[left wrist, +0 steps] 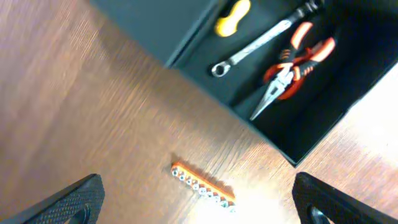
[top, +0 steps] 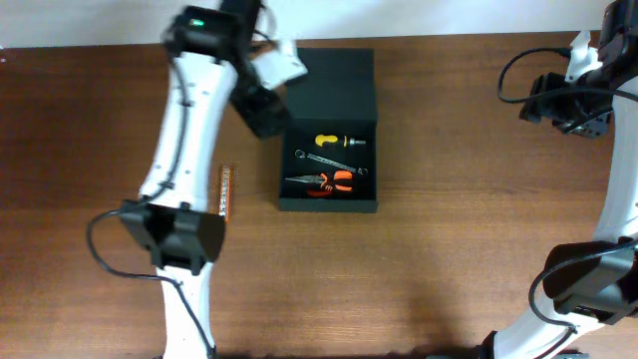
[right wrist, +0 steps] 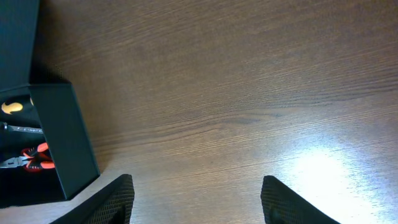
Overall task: Pack container
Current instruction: 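Lift the left gripper out of the box toward the orange socket rail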
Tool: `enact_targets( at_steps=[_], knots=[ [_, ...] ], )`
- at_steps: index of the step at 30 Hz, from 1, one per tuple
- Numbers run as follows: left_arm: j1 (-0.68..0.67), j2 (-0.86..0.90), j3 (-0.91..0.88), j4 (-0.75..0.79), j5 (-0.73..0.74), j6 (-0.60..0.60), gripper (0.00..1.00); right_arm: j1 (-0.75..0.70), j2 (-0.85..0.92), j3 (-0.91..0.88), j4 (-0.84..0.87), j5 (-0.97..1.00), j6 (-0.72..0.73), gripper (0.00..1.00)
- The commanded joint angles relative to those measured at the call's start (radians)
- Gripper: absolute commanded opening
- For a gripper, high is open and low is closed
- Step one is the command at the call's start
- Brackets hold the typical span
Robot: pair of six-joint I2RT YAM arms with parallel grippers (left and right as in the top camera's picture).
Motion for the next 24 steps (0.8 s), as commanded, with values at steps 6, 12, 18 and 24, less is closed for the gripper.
enact_targets(
  at_steps=[6,12,18,24],
  knots=[
    [0.153,-0.02,0.01,-0.01,0.143,-0.189,0.99,0.002,0.003,0.0,0.0,0.005,0.005,0.65],
    [0.214,0.042,0.0,-0.032,0.057,-0.444,0.99,0.002,0.003,0.0,0.0,0.005,0.005,0.65],
    [0.23,0.15,-0.044,-0.026,0.076,-0.445,0.93,0.002,0.003,0.0,0.0,0.005,0.005,0.65],
    [0.209,0.243,-0.099,-0.021,0.026,-0.449,0.66,0.002,0.003,0.0,0.001,0.006,0.005,0.66]
  ],
)
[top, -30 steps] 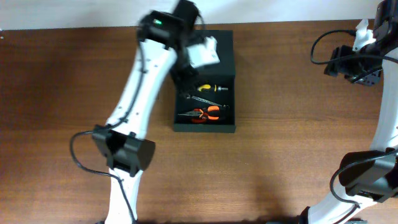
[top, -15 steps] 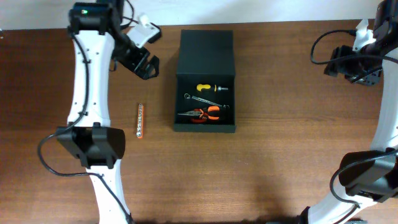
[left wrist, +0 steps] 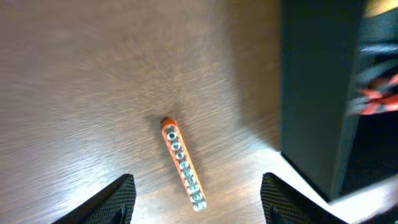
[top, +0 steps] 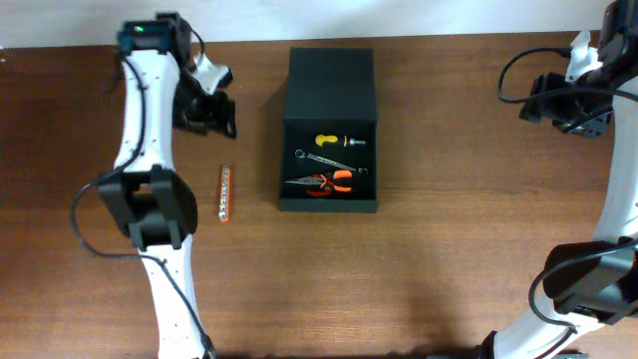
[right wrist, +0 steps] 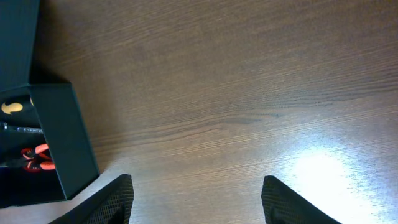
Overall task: Pack container
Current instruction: 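Lift the left gripper out of the box toward the orange socket rail, then lower the left gripper onto the orange socket rail and grasp it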
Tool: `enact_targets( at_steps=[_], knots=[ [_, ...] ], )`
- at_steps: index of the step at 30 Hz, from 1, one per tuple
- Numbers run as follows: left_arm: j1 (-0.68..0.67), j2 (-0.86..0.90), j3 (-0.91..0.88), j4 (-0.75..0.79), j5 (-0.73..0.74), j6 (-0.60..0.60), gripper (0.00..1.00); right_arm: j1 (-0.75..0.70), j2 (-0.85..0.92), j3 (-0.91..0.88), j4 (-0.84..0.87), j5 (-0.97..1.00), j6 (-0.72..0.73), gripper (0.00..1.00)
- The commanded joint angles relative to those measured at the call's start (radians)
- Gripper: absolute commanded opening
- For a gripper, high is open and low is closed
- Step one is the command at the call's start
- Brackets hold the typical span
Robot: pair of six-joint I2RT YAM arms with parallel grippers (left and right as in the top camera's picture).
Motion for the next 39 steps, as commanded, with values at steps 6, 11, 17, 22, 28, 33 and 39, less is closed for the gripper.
enact_targets(
  at_steps=[6,11,17,22,28,33,39],
  knots=[
    [-0.046,0.036,-0.069,0.084,-0.149,-0.099,0.61,0.002,0.003,0.0,0.0,0.006,0.005,0.66],
    [-0.057,0.008,-0.068,0.025,-0.164,-0.105,0.56,0.002,0.003,0.0,0.0,0.006,0.005,0.7],
    [-0.077,-0.143,-0.069,-0.006,-0.176,-0.105,0.55,0.002,0.003,0.0,0.0,0.006,0.005,0.7],
    [-0.079,-0.307,-0.095,-0.002,-0.179,-0.105,0.56,0.002,0.003,0.0,0.0,0.006,0.005,0.71],
    [-0.087,-0.48,-0.351,0.112,-0.2,-0.105,0.58,0.002,0.003,0.0,0.0,0.006,0.005,0.71],
    [-0.093,-0.521,-0.632,0.294,-0.192,-0.149,0.65,0.002,0.003,0.0,0.0,0.006,0.005,0.72],
    [-0.079,-0.518,-0.856,0.474,-0.065,-0.154,0.92,0.002,0.003,0.0,0.0,0.006,0.005,0.72]
  ],
)
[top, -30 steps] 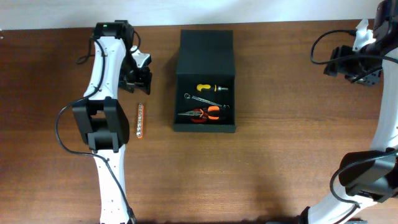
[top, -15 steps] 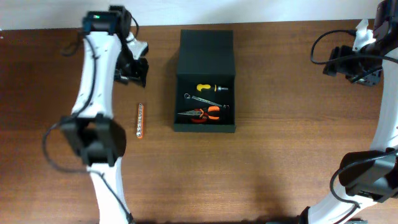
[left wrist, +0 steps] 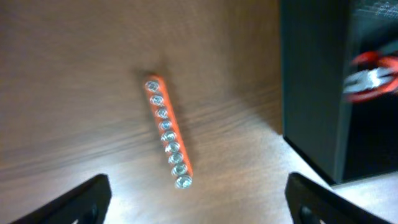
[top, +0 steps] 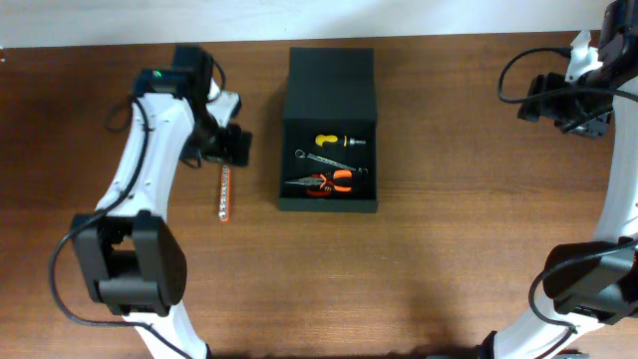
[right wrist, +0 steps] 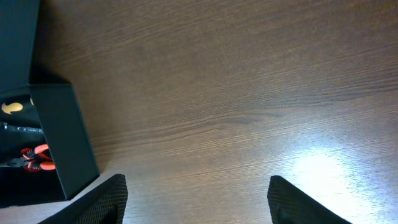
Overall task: Pack container
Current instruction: 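Lower the left gripper onto the orange socket rail and grasp it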
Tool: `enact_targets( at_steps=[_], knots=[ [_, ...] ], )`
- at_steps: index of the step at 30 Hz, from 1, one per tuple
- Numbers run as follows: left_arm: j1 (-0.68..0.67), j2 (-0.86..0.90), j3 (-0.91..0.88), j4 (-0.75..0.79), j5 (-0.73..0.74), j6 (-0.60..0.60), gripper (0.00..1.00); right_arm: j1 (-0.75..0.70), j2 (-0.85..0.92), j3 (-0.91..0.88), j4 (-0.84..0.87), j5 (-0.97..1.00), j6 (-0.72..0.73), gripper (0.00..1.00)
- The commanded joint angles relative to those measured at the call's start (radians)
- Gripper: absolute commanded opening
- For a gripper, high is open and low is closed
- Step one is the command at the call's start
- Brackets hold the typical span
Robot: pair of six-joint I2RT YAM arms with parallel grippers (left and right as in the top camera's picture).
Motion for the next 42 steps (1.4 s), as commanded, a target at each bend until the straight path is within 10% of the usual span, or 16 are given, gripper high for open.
enact_targets(
  at_steps=[1,42],
  knots=[
    [0.009,-0.011,-0.078,0.043,0.06,-0.013,0.9,0.002,0.003,0.0,0.0,0.006,0.005,0.72],
    [0.009,-0.01,-0.391,0.332,-0.106,-0.227,0.79,0.002,0.003,0.0,0.003,0.005,0.005,0.72]
  ],
)
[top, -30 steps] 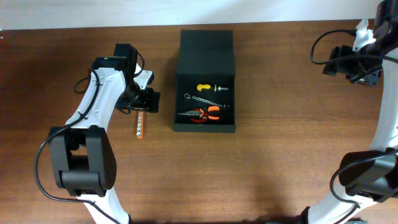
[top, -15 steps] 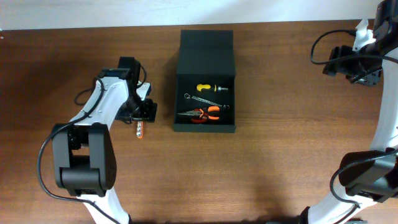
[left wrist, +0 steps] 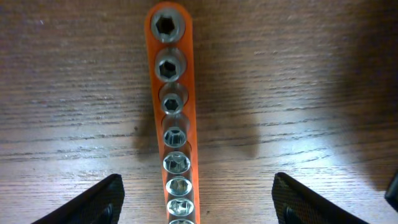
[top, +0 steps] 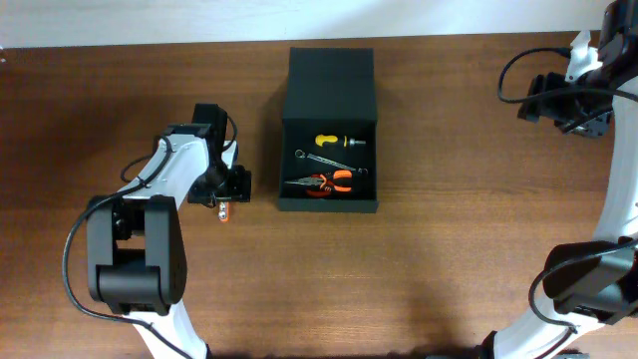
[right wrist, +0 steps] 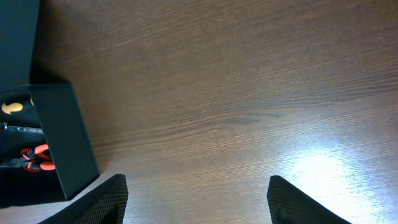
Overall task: Pack container
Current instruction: 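Lower the left gripper onto the orange socket rail and grasp it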
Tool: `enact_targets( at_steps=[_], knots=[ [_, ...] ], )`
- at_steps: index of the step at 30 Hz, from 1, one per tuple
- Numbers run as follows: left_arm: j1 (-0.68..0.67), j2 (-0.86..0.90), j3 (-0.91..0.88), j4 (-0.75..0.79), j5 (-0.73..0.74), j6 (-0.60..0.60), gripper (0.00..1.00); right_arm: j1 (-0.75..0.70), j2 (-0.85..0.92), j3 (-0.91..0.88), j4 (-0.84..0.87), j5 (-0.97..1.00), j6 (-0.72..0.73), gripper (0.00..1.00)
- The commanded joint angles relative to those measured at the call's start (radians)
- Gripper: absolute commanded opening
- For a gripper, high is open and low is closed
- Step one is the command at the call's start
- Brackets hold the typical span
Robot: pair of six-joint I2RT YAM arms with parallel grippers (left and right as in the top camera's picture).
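Observation:
An orange rail of steel sockets (left wrist: 173, 124) lies on the wood table, just left of the black box (top: 329, 194). My left gripper (left wrist: 194, 202) is low over it, open, one finger on each side of the rail. In the overhead view the left gripper (top: 224, 184) covers most of the socket rail (top: 223, 211). The open box holds a yellow-handled driver (top: 334, 142), a wrench (top: 329, 162) and orange pliers (top: 324, 182). My right gripper (right wrist: 196, 199) is open over bare wood far right of the box, holding nothing.
The box lid (top: 331, 85) stands open behind the tray. The table's back edge meets a white wall. The right arm (top: 573, 95) hangs at the far right edge. The box corner (right wrist: 59, 143) shows at the left of the right wrist view.
My left gripper has come down and forward onto the socket rail; the rail now fills the wrist view between the open fingers. The right arm has not moved.
At first my left gripper was up by the box lid, open. Then it was at the back left of the table, then nearer the socket rail, and now it straddles the rail. The rail and box contents stayed put; the right gripper stayed open.

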Motion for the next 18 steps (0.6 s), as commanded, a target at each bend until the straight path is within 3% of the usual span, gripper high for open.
enact_targets(
  at_steps=[1,18],
  knots=[
    [0.007,-0.011,-0.015,0.008,-0.01,-0.025,0.79,0.002,0.003,0.0,0.002,0.005,0.005,0.72],
    [0.007,0.035,-0.015,0.015,-0.01,-0.024,0.77,0.002,0.003,0.0,-0.001,0.005,0.005,0.72]
  ],
)
